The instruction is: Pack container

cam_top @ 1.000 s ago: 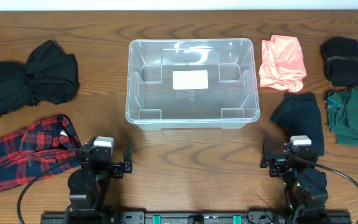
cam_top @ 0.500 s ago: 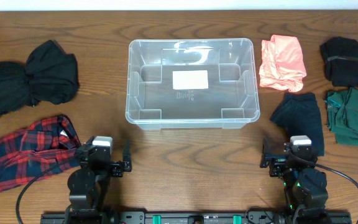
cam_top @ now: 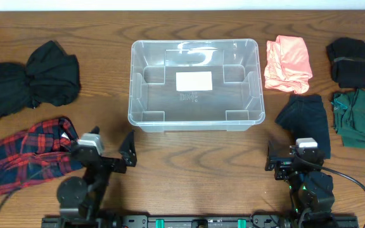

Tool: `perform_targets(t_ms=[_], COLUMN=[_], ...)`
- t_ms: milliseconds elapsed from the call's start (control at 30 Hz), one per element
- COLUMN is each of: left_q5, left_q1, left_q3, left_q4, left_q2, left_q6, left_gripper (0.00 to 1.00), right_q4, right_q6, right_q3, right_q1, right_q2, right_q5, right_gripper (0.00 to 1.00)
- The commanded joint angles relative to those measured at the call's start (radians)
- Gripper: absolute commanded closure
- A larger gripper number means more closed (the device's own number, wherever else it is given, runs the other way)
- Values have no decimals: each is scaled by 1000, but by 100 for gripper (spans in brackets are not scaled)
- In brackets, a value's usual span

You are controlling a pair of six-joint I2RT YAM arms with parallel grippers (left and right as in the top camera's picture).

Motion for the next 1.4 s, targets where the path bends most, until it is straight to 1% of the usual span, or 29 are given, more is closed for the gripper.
perform_targets(t_ms=[0, 100, 167, 367, 467, 533, 633, 733, 833, 867, 900, 1000, 1167, 1267, 1367], left_q5=[-113, -176, -214, -214, -214, -214, -214, -214, -245, -277, -290, -306, -436, -517, -572], left_q1=[-2, -2, -2, -2, -2, -2, -2, -2, 10, 27, 44, 109, 198, 211, 211], left_q3=[183, 346, 478, 854, 964, 1000, 1003, 1003, 1004, 1004, 1004, 1004, 1004, 1004, 1004], left_q4=[-43, -115, -193, -504, -597, -634, -640, -609, -542, -497, -464, -387, -340, -338, -306], left_q2=[148, 338, 492, 901, 1033, 1093, 1143, 1155, 1152, 1155, 1159, 1188, 1290, 1371, 1458], left_q6=[-23, 19, 56, 341, 363, 363, 359, 352, 337, 294, 276, 275, 274, 309, 312], left_gripper=[2, 2, 2, 2, 2, 2, 2, 2, 2, 2, 2, 2, 2, 2, 2], right_q4=[-1, -1, -1, -1, -1, -1, 0, -1, -1, -1, -1, -1, -1, -1, -1], right_q6=[3, 3, 3, 3, 3, 3, 3, 3, 3, 3, 3, 3, 3, 3, 3], right_q3=[-3, -3, -3, -3, -3, -3, -3, -3, -3, -3, -3, -3, -3, -3, -3], right_q1=[-8, -8, -8, -8, -8, -8, -8, -8, -8, -8, -8, -8, -8, -8, -8], right_q2=[-2, -2, -2, -2, -2, -2, -2, -2, -2, -2, -2, -2, -2, -2, -2], right_q5=[3, 3, 3, 3, 3, 3, 3, 3, 3, 3, 3, 3, 3, 3, 3], right_gripper=[1, 1, 1, 1, 1, 1, 1, 1, 1, 1, 1, 1, 1, 1, 1])
